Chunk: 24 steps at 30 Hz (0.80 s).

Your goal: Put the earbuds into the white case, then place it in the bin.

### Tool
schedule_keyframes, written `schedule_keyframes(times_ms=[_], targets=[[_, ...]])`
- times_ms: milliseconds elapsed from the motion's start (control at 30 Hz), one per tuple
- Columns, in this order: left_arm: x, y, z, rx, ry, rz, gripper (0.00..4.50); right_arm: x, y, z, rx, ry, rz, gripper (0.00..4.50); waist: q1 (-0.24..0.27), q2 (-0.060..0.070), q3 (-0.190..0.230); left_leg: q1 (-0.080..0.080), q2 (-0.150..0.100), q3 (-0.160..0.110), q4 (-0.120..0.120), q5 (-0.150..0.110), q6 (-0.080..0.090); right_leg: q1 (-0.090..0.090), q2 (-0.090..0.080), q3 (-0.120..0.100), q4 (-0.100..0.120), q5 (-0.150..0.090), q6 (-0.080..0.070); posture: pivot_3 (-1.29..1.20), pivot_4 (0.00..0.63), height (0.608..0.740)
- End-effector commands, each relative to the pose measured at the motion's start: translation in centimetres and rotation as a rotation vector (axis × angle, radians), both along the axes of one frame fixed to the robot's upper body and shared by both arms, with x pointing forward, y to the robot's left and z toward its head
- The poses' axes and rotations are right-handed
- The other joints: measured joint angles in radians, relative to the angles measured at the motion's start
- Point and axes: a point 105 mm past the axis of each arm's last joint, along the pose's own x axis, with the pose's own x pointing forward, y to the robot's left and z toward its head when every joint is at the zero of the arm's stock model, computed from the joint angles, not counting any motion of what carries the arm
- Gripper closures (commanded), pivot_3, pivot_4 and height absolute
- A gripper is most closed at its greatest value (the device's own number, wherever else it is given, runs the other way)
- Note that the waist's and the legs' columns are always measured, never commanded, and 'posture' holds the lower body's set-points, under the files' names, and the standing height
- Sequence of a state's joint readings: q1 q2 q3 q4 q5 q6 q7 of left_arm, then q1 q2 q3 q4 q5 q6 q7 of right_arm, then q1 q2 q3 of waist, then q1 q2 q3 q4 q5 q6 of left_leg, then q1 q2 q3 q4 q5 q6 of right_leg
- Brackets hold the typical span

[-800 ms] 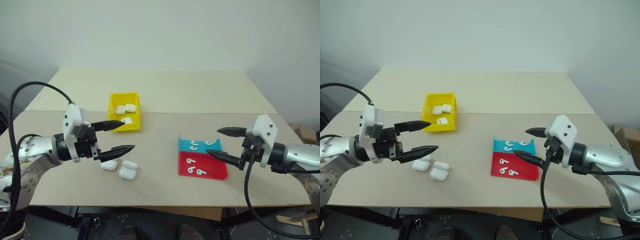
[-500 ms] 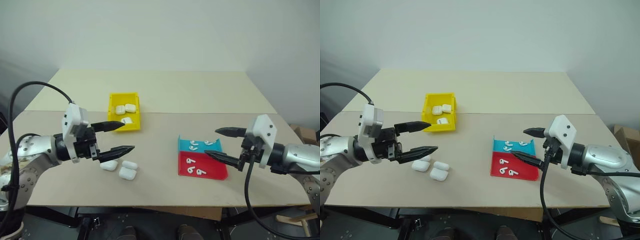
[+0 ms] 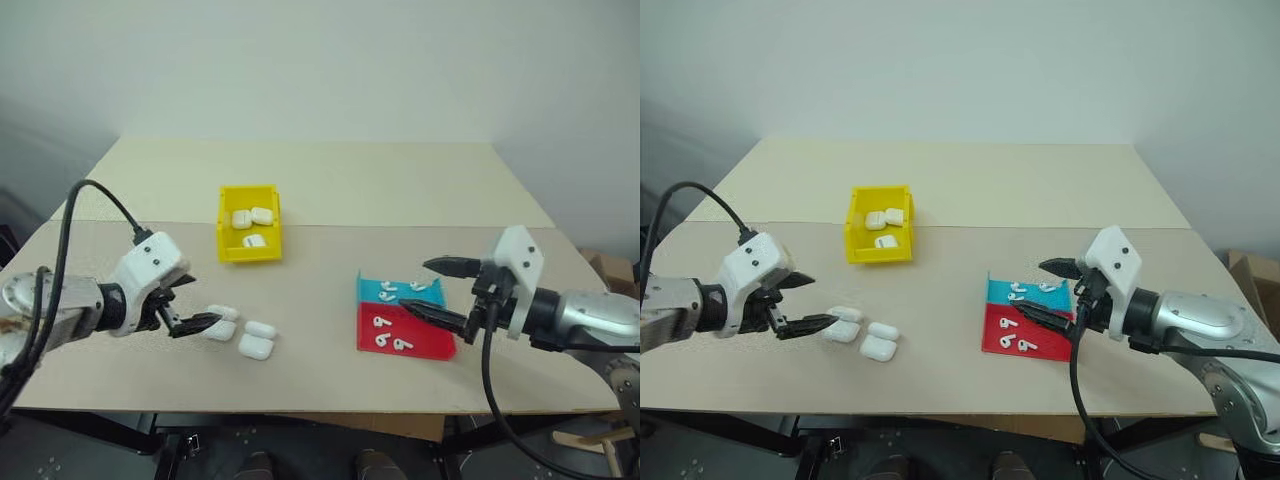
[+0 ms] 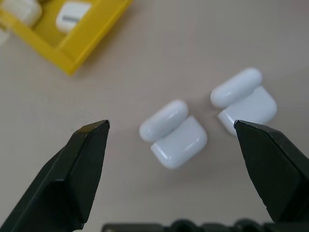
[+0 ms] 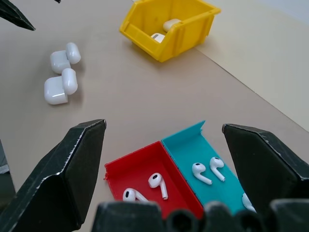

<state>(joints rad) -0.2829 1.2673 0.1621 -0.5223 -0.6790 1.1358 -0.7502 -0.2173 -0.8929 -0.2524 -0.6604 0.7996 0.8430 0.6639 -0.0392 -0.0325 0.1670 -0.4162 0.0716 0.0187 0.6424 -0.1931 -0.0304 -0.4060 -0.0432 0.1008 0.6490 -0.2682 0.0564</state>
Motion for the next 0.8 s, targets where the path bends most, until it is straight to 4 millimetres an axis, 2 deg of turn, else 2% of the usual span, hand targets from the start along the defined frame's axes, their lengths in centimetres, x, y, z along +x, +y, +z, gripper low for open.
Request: schedule_keyframes(times_ms=[33, 167, 267, 400, 467, 667, 800], targets=[[0.0, 0.1, 0.8, -0.011, 0.054, 0.055, 0.0, -0.4, 0.1, 0.9, 0.001, -0.031, -0.007, 0.03, 0.002, 0.0, 0.0, 0.0, 0.0, 0.0, 0.0, 0.0, 0.0, 0.0, 0.0, 0.0, 0.0, 0.0, 0.0, 0.0, 0.15, 0.74], [0.8, 0.5, 0.3, 0.005, 0.127, 0.15, 0.0, -0.3, 0.4, 0.8, 0.014, -0.03, -0.009, 0.03, 0.001, 0.0, 0.0, 0.0, 0.0, 0.0, 0.0, 0.0, 0.0, 0.0, 0.0, -0.001, 0.0, 0.0, 0.0, 0.0, 0.15, 0.74], [2.2, 0.3, -0.2, -0.033, 0.202, 0.262, 0.0, -0.3, 0.6, 0.7, 0.022, -0.032, -0.009, 0.03, 0.004, 0.0, 0.0, 0.0, -0.001, -0.001, 0.0, 0.0, 0.0, 0.0, 0.0, -0.001, 0.0, 0.0, 0.0, 0.0, 0.15, 0.74], [2.1, -2.1, 0.4, -0.032, 0.225, 0.164, 0.0, -0.4, 0.7, 0.6, 0.037, -0.026, -0.022, 0.03, -0.001, -0.002, 0.001, -0.003, -0.002, -0.004, 0.0, 0.0, 0.0, -0.001, 0.0, -0.002, 0.0, 0.0, 0.001, 0.0, 0.15, 0.74], [2.1, -2.2, 0.4, 0.042, 0.222, 0.162, 0.0, -0.5, 0.7, 0.5, 0.036, -0.024, -0.023, 0.03, -0.001, -0.002, 0.001, -0.007, -0.002, -0.005, 0.0, 0.0, 0.0, -0.004, 0.0, -0.002, 0.0, 0.003, -0.004, 0.0, 0.15, 0.74], [3.3, -1.9, -0.3, 0.053, 0.278, 0.262, 0.0, -0.4, 0.3, 0.7, 0.035, -0.013, -0.036, 0.03, 0.001, -0.002, 0.001, -0.007, -0.002, -0.007, 0.001, 0.0, 0.0, -0.004, 0.0, -0.003, 0.002, 0.003, -0.004, 0.0, 0.15, 0.74], [2.4, -2.4, -1.3, 0.075, 0.377, 0.263, 0.0, -0.6, 0.1, 0.9, 0.035, -0.005, -0.031, 0.03, 0.001, -0.003, 0.001, -0.007, -0.002, -0.007, 0.002, 0.0, 0.0, -0.003, 0.0, -0.004, 0.001, 0.001, 0.0, 0.0, 0.15, 0.74]])
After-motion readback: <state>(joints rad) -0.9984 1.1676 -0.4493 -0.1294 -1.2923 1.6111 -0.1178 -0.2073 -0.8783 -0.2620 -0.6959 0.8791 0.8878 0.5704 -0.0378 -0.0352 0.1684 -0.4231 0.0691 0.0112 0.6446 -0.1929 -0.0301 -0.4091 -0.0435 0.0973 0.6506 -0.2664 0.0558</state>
